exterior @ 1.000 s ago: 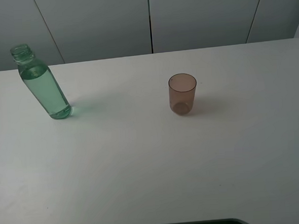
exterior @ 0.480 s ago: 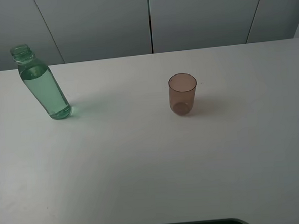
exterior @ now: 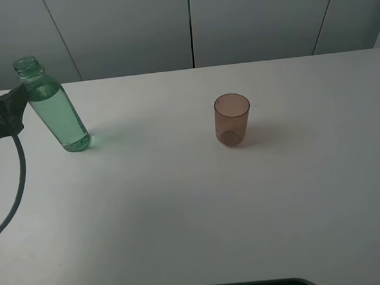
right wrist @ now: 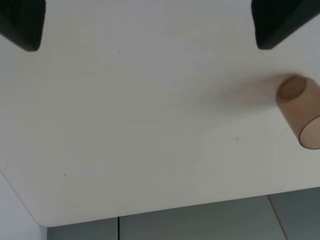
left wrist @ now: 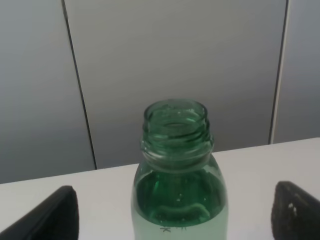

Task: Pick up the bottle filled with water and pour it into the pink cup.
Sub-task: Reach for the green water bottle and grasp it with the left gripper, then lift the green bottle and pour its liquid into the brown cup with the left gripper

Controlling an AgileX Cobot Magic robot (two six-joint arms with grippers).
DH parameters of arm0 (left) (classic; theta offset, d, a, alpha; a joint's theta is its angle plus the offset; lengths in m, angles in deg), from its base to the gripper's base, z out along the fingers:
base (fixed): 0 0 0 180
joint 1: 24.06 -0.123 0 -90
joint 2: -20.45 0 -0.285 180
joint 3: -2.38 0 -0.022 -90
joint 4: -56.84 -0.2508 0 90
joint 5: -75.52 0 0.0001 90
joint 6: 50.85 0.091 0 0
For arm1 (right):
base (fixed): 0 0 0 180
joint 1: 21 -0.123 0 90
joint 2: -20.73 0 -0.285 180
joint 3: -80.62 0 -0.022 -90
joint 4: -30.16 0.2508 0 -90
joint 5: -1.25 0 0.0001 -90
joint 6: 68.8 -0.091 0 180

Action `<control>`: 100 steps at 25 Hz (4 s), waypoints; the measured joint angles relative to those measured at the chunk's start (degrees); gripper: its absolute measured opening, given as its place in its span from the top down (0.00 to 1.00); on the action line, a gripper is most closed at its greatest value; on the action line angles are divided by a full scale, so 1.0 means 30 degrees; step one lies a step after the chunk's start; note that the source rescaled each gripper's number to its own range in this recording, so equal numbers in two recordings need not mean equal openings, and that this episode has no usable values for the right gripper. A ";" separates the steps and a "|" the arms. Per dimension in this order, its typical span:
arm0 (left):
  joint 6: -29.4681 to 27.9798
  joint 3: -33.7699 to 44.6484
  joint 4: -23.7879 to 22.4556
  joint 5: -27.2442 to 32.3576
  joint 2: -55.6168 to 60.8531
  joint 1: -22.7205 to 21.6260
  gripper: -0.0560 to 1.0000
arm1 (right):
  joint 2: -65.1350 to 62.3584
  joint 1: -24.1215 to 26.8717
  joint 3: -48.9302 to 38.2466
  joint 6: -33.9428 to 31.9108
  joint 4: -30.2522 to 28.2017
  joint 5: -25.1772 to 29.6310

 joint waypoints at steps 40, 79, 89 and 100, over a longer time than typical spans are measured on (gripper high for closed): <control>0.1389 -0.3799 -0.1040 -0.1379 -0.6683 0.0000 0.04 | 0.0000 0.0000 0.0000 0.0000 0.0000 0.0000; 0.0526 -0.7239 -0.3925 -0.1423 -1.0600 0.0000 0.92 | 0.0000 0.0000 0.0000 0.0000 0.0000 0.0000; 0.0637 -0.7255 -0.4431 -0.1423 -1.0600 0.0000 0.92 | 0.0000 0.0000 0.0000 0.0000 0.0000 0.0000; 0.0552 -0.7255 -0.4870 -0.1460 -1.0600 0.0000 0.92 | 0.0000 0.0000 0.0000 0.0000 0.0000 0.0000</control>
